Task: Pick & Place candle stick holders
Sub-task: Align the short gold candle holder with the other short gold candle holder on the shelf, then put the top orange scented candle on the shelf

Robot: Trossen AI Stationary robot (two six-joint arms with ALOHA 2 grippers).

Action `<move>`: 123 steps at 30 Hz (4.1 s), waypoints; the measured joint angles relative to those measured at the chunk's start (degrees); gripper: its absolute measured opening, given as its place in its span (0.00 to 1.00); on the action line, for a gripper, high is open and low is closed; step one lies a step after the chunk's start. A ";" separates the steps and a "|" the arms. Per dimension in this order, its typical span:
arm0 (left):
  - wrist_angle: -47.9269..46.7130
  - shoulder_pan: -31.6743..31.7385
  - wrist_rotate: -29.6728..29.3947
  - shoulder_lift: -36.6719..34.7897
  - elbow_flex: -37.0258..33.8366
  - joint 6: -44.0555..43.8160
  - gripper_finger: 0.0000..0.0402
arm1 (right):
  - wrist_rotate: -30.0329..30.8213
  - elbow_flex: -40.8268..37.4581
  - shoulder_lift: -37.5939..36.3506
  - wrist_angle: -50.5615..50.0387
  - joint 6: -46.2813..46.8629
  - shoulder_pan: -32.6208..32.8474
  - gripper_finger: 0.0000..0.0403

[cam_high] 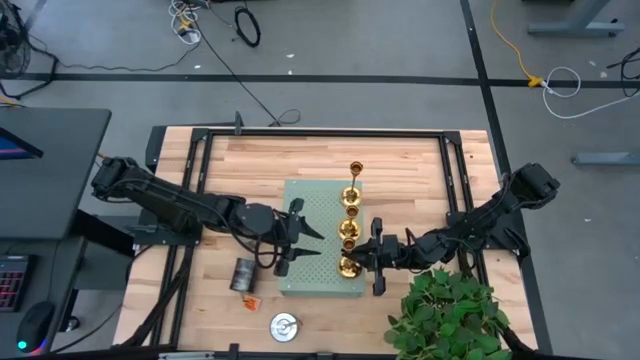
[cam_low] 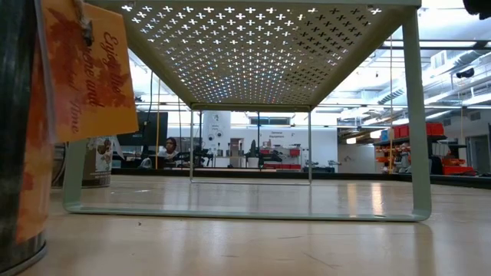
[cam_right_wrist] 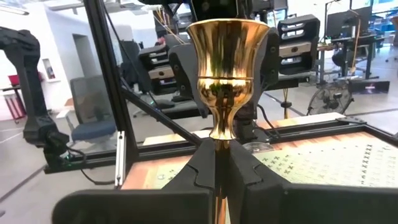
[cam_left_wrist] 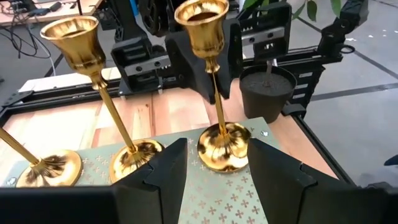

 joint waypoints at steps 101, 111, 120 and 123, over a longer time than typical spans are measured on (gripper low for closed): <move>-52.73 -19.08 -20.76 -14.10 0.00 18.54 0.44 | 33.04 0.02 -33.29 -38.40 17.80 -0.95 0.46; -53.25 -19.06 -16.49 -14.11 -0.17 20.99 0.44 | 33.20 0.02 -33.29 -40.26 14.90 -1.02 0.46; -52.24 -19.04 -11.01 -14.10 -6.65 26.31 0.44 | 19.45 0.02 -33.29 -40.80 5.77 -1.03 0.46; -50.05 -19.10 -9.17 -14.10 -7.93 26.32 0.44 | 14.60 0.02 -33.29 -40.77 6.35 -1.03 0.46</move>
